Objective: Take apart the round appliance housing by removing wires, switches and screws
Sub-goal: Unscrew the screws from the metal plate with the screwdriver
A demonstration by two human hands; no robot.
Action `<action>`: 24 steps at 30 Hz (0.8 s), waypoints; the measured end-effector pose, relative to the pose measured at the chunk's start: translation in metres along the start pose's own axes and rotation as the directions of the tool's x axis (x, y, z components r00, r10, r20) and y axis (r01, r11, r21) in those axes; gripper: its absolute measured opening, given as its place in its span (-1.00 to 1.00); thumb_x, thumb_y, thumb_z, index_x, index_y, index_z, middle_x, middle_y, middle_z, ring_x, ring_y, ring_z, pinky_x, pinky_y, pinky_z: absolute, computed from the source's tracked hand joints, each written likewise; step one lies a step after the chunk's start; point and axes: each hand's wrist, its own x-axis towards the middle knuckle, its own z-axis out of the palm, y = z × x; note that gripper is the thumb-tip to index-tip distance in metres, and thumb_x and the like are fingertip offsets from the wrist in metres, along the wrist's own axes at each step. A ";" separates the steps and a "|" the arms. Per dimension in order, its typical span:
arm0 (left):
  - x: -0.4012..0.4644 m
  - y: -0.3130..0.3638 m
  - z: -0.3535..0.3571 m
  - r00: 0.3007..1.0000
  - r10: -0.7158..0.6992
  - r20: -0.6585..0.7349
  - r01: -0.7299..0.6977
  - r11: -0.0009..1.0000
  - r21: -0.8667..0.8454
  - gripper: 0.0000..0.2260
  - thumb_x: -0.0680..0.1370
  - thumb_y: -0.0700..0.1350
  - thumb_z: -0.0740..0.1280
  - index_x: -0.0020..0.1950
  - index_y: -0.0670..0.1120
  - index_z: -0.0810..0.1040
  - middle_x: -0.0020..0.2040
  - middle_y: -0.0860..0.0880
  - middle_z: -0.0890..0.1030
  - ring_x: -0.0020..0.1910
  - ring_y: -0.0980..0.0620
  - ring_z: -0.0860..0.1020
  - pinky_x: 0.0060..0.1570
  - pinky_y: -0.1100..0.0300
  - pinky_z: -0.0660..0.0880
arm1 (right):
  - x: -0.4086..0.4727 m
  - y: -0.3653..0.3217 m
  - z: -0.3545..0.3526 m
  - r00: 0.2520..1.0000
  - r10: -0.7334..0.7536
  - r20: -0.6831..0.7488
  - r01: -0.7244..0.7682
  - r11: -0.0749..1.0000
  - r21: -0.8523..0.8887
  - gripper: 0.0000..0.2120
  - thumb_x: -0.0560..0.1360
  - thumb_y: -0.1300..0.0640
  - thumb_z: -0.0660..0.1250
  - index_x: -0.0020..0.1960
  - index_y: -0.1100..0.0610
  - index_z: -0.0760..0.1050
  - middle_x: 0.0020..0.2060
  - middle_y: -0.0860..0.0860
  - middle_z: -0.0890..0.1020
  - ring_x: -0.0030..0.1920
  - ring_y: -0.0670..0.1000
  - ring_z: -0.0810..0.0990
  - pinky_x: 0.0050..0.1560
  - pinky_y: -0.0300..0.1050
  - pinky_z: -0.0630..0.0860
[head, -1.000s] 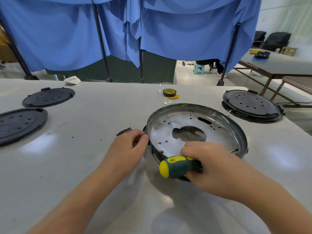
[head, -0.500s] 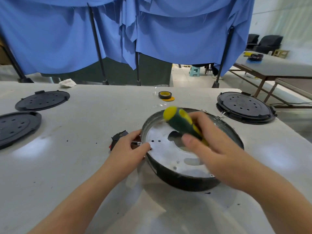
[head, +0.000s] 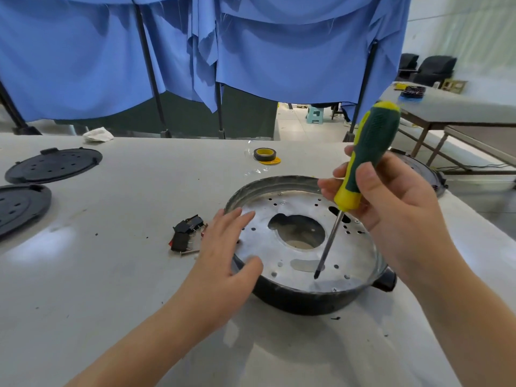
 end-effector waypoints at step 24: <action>0.010 -0.011 -0.016 0.963 0.232 -0.135 -0.232 0.973 0.012 -0.59 0.43 -0.05 0.23 0.29 0.09 0.44 0.31 0.15 0.44 0.40 0.19 0.32 0.36 0.27 0.25 | -0.013 0.018 0.009 0.997 0.040 0.066 -0.049 0.988 0.148 -0.68 0.50 0.02 0.15 0.17 0.13 0.45 -0.20 0.03 0.67 -0.02 0.12 0.69 -0.05 -0.14 0.60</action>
